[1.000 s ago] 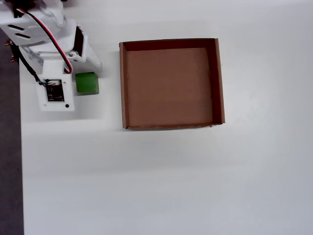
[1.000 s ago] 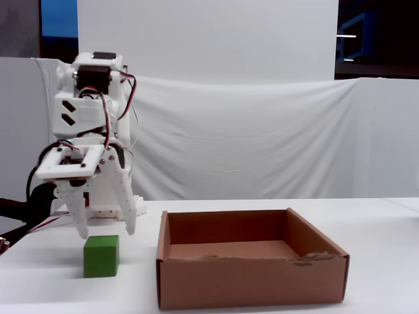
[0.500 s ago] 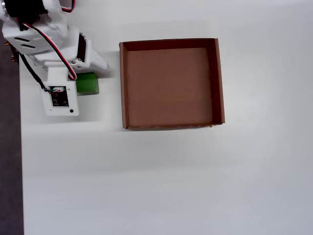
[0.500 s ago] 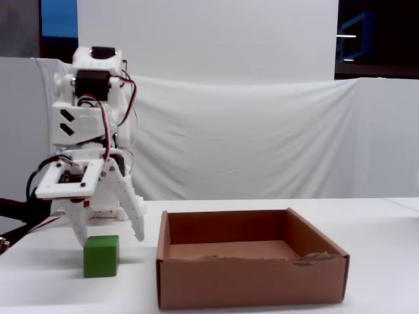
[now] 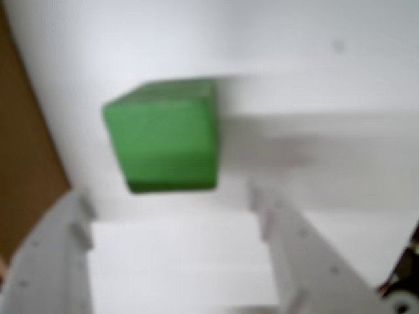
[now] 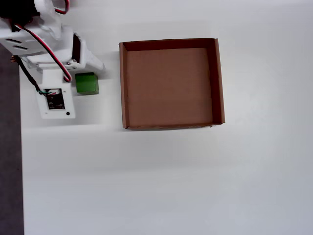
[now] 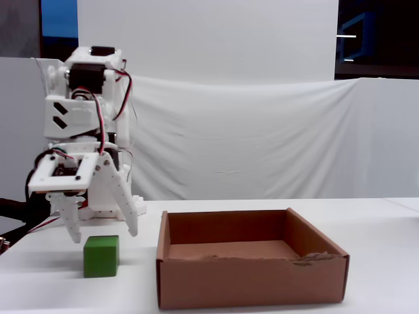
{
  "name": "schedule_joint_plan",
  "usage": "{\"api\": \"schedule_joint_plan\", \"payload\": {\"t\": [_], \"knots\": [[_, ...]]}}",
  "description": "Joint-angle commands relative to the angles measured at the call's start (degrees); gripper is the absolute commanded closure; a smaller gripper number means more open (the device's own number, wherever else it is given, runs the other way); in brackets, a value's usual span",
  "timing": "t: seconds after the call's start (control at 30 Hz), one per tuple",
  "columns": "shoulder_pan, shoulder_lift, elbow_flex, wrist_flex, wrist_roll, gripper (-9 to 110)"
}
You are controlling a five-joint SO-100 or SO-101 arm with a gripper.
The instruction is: Grasp a green cube and put it in a box.
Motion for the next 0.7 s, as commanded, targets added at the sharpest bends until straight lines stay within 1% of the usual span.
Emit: {"api": "schedule_joint_plan", "payload": {"t": [0.0, 0.33, 0.67], "knots": [[0.35, -0.44, -2.99, -1.23, -1.14, 69], [-0.7, -6.24, -7.38, -2.11, -1.23, 69], [-2.2, -8.61, -7.47, -3.34, -1.23, 69]]}}
